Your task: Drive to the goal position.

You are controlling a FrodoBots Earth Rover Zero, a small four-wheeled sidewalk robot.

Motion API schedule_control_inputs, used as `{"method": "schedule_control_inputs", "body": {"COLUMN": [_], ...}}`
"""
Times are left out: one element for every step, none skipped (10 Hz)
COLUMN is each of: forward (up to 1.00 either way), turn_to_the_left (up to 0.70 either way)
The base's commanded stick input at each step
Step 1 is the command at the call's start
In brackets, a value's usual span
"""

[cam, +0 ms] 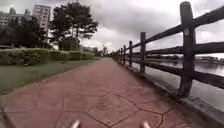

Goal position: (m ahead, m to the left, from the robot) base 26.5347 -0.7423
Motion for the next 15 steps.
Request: {"method": "schedule_control_inputs", "body": {"forward": [0.5, 0.5, 0.5, 0.5, 0.5, 0.5, 0.5, 0.5, 0.5, 0.5, 0.5, 0.5, 0.5, 0.5, 0.5], "turn_to_the_left": [0.0, 0.0, 0.0, 0.01, 0.03, 0.0, 0.08, 0.43, 0.5, 0.5, 0.5, 0.5, 0.5, 0.5, 0.5]}}
